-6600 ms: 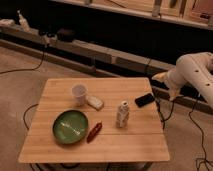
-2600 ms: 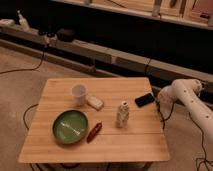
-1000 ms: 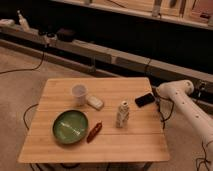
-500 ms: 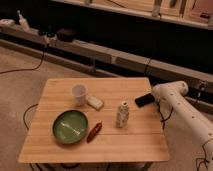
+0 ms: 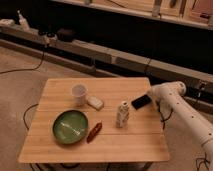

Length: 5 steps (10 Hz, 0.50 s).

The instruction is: Push the eraser across the table

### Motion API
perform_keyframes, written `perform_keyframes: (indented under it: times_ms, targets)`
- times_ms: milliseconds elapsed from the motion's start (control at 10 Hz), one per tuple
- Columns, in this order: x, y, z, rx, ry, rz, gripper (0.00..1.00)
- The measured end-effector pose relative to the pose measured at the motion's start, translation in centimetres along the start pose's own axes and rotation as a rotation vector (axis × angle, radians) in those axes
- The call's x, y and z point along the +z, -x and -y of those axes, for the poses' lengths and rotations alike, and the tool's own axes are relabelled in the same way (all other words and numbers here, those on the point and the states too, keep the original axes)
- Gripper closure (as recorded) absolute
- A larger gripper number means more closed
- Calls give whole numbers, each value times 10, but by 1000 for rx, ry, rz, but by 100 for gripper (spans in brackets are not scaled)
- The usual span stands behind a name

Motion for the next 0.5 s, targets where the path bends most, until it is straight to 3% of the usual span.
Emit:
perform_keyframes:
  times_ms: [200,500]
  targets:
    - [-2,23,4,-28,-3,54,100]
    - [7,72,-4,-93,31,153,100]
